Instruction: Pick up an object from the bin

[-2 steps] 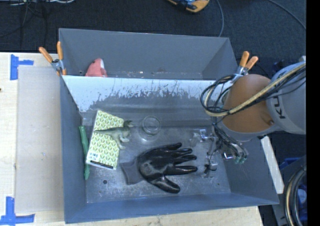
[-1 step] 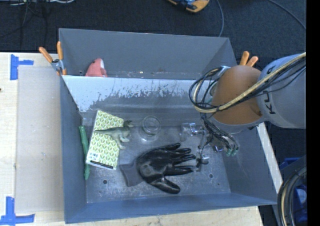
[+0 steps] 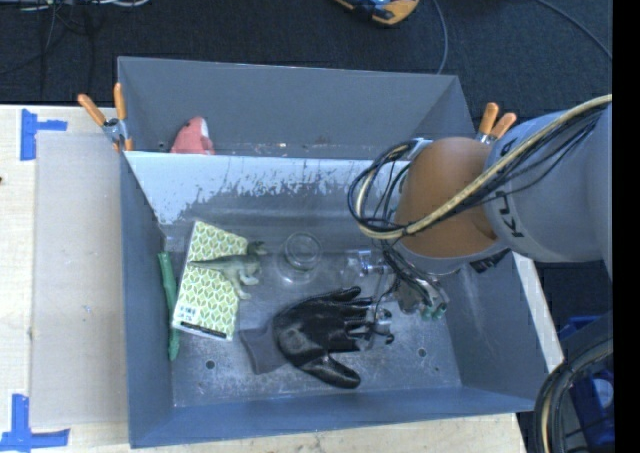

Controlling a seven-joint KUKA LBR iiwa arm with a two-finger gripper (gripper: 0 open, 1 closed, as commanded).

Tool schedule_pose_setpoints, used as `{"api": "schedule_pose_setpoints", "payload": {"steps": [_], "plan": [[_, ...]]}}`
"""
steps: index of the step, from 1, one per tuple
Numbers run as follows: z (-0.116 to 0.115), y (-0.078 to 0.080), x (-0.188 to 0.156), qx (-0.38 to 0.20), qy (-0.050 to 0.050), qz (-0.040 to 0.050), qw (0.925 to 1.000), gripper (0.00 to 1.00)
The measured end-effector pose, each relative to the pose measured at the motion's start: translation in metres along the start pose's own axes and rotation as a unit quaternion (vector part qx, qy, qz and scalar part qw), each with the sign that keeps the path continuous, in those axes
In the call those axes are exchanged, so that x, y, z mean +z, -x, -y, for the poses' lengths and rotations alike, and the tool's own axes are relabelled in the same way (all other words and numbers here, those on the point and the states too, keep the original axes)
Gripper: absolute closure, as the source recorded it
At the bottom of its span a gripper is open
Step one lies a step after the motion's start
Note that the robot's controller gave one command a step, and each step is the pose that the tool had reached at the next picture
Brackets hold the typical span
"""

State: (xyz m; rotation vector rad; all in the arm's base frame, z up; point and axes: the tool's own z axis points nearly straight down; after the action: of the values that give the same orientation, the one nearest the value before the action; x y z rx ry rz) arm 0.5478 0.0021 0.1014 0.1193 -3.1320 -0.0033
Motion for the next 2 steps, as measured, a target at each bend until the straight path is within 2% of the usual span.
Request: {"api": "schedule_pose_setpoints", "payload": {"steps": [1,2], "plan": [[-0.0207,0.0149,0.0286,-0.11,0.001,-0.0006,0.994,0.0],[-0.019,0.0081,0.0313,0.053,0.0,-0.0007,0.9986,1.0]]}}
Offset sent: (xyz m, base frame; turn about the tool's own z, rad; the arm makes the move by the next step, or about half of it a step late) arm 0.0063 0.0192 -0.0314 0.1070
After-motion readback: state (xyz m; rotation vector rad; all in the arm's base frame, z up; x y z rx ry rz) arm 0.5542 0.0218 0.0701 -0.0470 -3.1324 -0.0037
